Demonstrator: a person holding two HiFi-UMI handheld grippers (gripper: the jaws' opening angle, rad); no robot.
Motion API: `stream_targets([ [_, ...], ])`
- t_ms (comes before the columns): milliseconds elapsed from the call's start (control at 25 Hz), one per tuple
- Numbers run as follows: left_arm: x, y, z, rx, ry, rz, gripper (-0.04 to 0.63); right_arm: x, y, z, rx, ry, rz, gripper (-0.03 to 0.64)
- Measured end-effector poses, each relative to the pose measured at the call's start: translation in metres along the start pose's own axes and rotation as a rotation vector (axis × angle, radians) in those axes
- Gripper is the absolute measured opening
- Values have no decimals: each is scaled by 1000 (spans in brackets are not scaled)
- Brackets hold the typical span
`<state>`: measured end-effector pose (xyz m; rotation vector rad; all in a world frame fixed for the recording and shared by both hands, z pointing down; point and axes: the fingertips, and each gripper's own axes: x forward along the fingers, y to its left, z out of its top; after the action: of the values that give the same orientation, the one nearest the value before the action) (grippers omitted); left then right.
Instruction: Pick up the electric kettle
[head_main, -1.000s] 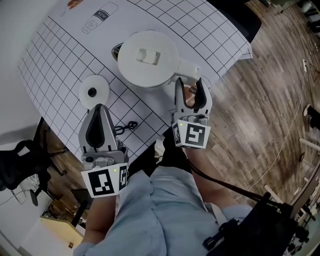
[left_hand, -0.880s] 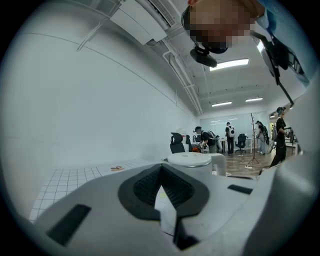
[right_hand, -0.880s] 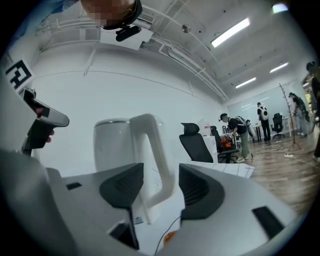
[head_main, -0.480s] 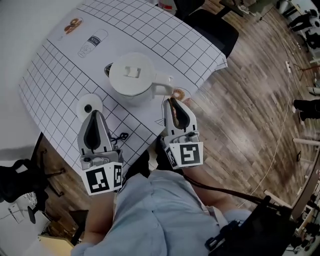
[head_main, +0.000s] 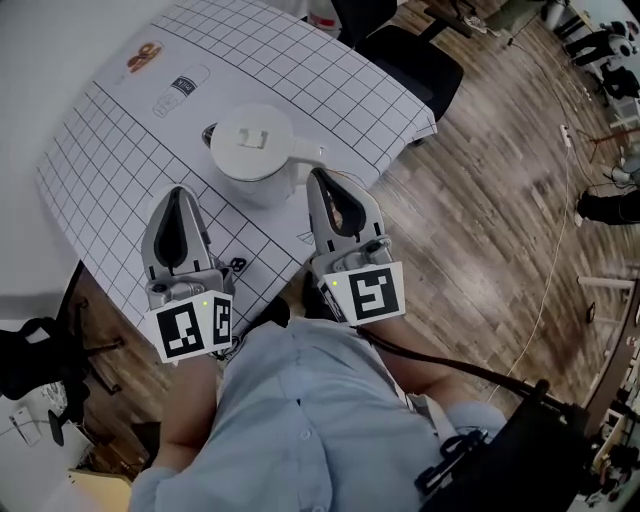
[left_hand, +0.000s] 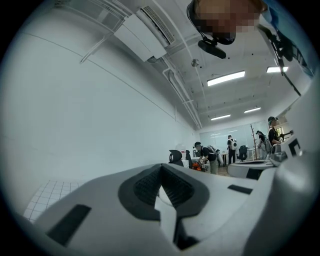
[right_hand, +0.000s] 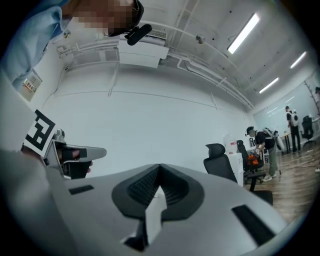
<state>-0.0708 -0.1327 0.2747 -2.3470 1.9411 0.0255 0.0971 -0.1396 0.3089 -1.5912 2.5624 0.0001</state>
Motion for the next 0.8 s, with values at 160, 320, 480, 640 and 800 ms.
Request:
stream_targets([
  [160, 4, 2, 7, 5, -18, 9, 0, 8, 3, 10, -4, -19, 27, 2],
  [320, 7, 4, 8, 4, -22, 21, 0, 15, 4, 14, -26, -22, 40, 2],
  [480, 9, 3, 8, 9, -26, 19, 0, 18, 4, 14, -33, -27, 43, 2],
  [640, 9, 4, 9, 12, -27, 24, 0, 21, 7, 15, -44, -29, 53, 2],
  [800, 8, 4, 9, 12, -27, 24, 0, 21, 8, 15, -44, -28, 56, 2],
])
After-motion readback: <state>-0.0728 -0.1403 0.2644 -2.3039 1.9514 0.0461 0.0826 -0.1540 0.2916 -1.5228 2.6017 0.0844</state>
